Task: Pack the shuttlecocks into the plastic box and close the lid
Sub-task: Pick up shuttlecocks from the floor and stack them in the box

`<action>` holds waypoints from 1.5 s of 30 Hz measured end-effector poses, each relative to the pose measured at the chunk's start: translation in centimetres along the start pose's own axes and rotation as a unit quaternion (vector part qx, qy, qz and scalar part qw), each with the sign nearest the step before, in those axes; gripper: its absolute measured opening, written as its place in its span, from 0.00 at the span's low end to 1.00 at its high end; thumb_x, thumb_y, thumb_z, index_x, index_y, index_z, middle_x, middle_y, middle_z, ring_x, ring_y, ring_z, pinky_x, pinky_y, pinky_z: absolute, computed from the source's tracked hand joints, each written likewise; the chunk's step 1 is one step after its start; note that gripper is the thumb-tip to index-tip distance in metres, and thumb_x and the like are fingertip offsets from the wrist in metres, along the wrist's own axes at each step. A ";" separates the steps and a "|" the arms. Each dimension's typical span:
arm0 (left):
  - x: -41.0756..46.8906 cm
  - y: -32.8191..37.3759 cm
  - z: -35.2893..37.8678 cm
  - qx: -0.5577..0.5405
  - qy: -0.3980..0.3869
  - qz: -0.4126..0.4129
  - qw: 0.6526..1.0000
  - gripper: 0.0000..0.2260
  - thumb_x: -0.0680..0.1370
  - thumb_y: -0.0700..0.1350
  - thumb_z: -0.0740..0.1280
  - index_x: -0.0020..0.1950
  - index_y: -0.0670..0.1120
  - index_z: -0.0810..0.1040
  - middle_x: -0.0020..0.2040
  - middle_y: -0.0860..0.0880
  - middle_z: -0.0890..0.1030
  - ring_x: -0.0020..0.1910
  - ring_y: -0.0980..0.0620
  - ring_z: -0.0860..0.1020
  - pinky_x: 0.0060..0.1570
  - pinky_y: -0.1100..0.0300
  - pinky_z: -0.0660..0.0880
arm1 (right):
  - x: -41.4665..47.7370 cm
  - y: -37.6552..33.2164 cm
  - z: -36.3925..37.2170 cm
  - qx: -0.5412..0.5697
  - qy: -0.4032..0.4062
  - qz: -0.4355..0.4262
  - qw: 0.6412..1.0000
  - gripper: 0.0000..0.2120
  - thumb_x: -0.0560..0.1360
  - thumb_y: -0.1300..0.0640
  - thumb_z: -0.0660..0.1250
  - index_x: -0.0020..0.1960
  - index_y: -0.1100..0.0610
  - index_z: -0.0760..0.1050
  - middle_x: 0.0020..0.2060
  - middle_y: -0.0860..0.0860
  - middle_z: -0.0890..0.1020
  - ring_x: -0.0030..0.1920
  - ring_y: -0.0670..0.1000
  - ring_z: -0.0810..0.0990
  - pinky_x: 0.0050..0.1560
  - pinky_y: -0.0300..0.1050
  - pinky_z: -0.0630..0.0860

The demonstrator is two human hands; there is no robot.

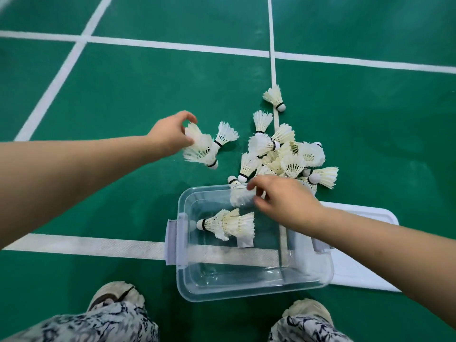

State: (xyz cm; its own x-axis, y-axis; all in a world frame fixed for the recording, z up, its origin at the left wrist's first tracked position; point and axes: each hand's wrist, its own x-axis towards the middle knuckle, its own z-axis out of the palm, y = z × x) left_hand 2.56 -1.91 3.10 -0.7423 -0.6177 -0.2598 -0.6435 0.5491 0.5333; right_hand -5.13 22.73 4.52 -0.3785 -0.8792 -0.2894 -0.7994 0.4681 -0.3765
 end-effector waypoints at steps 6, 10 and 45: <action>-3.0 3.9 -1.8 -0.045 -0.021 0.030 0.998 0.13 0.70 0.38 0.68 0.52 0.51 0.77 0.31 0.52 0.71 0.29 0.53 0.68 0.28 0.64 0.65 | 0.0 -1.5 -3.4 0.014 0.115 -0.040 0.992 0.24 0.75 0.53 0.64 0.69 0.48 0.62 0.58 0.48 0.75 0.60 0.51 0.69 0.60 0.46 0.67; -6.5 3.5 -0.5 -0.088 -0.096 0.024 0.991 0.12 0.69 0.39 0.69 0.45 0.56 0.77 0.34 0.49 0.75 0.34 0.50 0.71 0.40 0.59 0.69 | -0.6 -2.1 -2.9 0.032 0.101 -0.052 0.993 0.29 0.73 0.51 0.66 0.72 0.44 0.60 0.61 0.48 0.70 0.62 0.51 0.66 0.62 0.44 0.65; -10.5 1.5 2.2 -0.088 -0.205 0.041 0.974 0.14 0.72 0.39 0.68 0.42 0.60 0.74 0.35 0.52 0.76 0.30 0.58 0.69 0.35 0.67 0.68 | -2.3 2.7 4.3 -0.038 -0.046 0.105 0.993 0.07 0.75 0.58 0.58 0.43 0.60 0.72 0.39 0.58 0.78 0.42 0.59 0.75 0.36 0.45 0.65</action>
State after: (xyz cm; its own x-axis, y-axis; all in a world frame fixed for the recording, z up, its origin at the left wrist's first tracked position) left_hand 9.01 6.66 4.83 -0.8251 -0.2787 -0.4914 -0.5639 0.4594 0.6863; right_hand -4.38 26.39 0.34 -0.4994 -0.7491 -0.4353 -0.7411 0.6296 -0.2333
